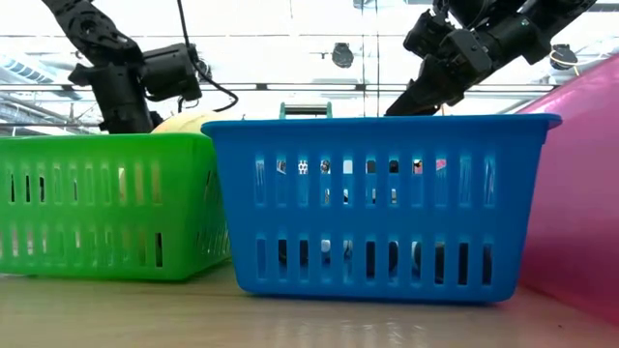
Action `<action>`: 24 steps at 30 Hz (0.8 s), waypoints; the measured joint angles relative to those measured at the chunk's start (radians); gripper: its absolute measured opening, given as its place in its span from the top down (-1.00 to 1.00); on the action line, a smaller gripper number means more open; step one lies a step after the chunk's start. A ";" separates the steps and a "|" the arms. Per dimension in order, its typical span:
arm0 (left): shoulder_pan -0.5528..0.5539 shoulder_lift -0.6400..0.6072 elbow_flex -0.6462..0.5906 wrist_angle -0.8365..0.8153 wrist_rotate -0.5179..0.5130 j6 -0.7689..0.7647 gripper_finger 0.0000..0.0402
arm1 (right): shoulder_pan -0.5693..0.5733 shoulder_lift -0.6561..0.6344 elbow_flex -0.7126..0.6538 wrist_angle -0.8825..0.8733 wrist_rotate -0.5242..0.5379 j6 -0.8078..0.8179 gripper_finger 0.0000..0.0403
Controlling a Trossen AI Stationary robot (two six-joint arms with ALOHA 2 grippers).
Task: Pick & Place Food Item
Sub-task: Put the blue doughnut into the green bin
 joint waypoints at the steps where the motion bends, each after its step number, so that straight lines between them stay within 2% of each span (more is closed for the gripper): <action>1: 0.004 0.000 -0.001 0.002 0.000 0.001 -0.20 | 0.000 0.000 0.000 0.004 0.000 0.000 0.15; 5: 0.009 0.000 -0.001 -0.006 0.000 0.014 -0.19 | 0.000 0.000 0.000 0.021 0.001 0.001 0.15; 8: 0.002 0.000 -0.001 -0.006 0.008 0.032 -0.06 | 0.000 0.000 0.000 0.028 0.001 0.001 0.15; 13: -0.035 0.000 0.032 -0.007 0.119 0.087 0.43 | 0.000 0.000 0.000 0.047 0.001 0.019 0.15; 17: -0.114 0.000 0.102 -0.009 0.211 0.152 0.87 | 0.000 0.000 0.000 0.064 0.001 0.034 0.15; 20: -0.202 0.000 0.188 -0.055 0.222 0.197 0.92 | 0.000 0.000 0.000 0.065 0.000 0.060 0.15; 24: -0.343 0.000 0.330 -0.167 0.122 0.226 0.92 | 0.012 0.000 -0.026 0.101 0.001 0.097 0.15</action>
